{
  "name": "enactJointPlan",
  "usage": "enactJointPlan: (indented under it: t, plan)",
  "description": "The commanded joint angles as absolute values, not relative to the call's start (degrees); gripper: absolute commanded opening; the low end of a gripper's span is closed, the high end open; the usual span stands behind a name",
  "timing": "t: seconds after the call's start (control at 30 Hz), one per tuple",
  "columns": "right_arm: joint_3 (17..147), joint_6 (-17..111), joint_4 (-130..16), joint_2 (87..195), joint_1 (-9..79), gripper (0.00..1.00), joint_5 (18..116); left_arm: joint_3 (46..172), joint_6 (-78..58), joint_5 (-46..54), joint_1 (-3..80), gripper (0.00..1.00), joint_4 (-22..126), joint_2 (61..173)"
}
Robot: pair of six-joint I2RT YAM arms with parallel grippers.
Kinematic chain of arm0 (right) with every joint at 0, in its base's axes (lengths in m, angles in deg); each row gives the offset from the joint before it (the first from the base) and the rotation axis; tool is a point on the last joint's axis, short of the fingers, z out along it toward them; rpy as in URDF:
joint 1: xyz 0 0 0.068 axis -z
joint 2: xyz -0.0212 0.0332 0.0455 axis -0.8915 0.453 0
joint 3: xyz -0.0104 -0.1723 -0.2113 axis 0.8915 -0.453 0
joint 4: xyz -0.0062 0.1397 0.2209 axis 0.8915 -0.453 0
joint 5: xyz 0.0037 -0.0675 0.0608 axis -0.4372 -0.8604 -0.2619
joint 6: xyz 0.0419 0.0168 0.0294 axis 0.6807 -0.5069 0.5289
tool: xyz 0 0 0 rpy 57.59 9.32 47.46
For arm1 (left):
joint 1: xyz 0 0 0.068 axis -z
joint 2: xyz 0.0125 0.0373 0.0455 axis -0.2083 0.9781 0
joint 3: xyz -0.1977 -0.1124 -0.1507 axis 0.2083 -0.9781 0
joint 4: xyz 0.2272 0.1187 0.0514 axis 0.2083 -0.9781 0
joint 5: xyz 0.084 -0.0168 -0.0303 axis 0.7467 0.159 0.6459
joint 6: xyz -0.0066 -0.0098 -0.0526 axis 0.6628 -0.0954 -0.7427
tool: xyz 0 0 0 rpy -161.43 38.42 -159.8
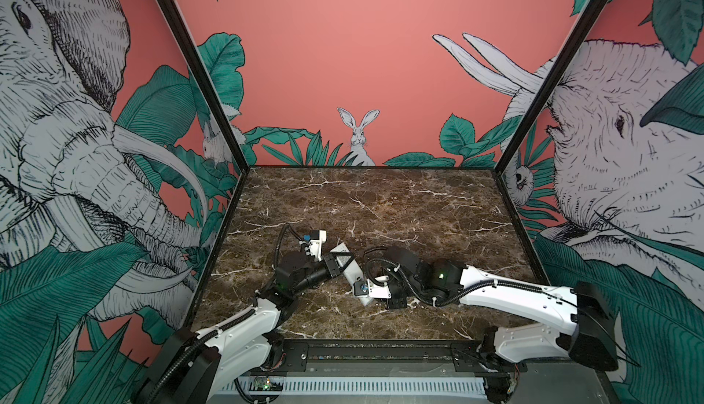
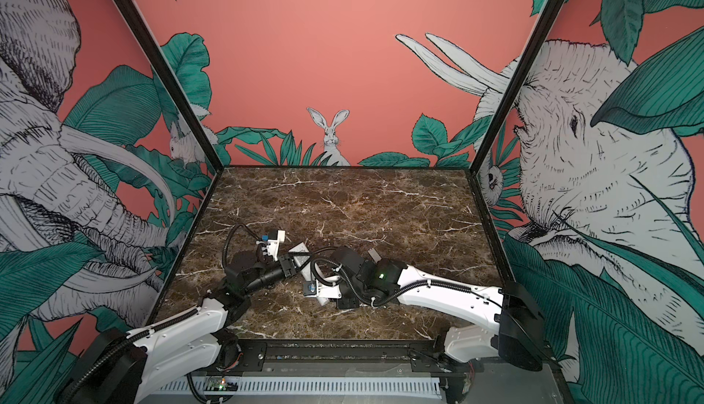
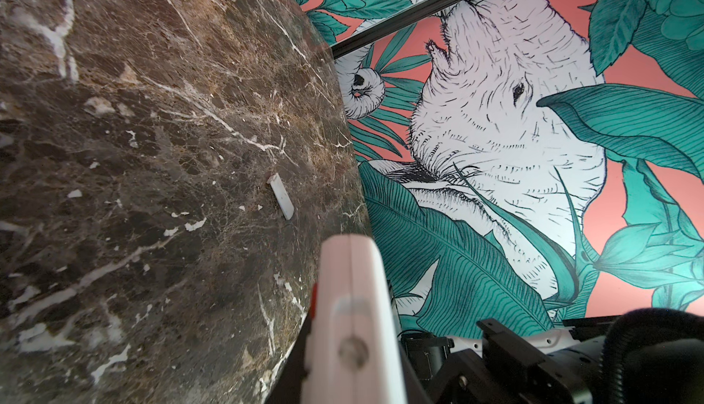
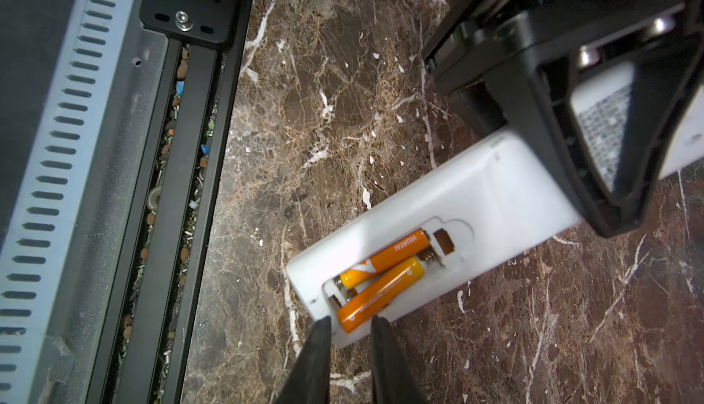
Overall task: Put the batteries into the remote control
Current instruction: 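Press the second battery down into the compartment with the right fingertips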
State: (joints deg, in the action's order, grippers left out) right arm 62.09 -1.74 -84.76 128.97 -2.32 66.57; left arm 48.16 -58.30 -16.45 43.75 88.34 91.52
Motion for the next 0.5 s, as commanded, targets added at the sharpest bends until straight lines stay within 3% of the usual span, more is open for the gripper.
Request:
enactJointPlan:
  t: [0.0,0.47]
  plan:
    - [61.8,-2.8,-83.6,129.5,-2.7,0.22,66.1,50.1,-59.0,-17.3,43.6,0.00,91.1,91.0]
    - [62.0,-3.3,-83.7,131.4,-2.7,0.20,64.7,49.9,-59.0,-17.3,43.6,0.00,91.4,91.1]
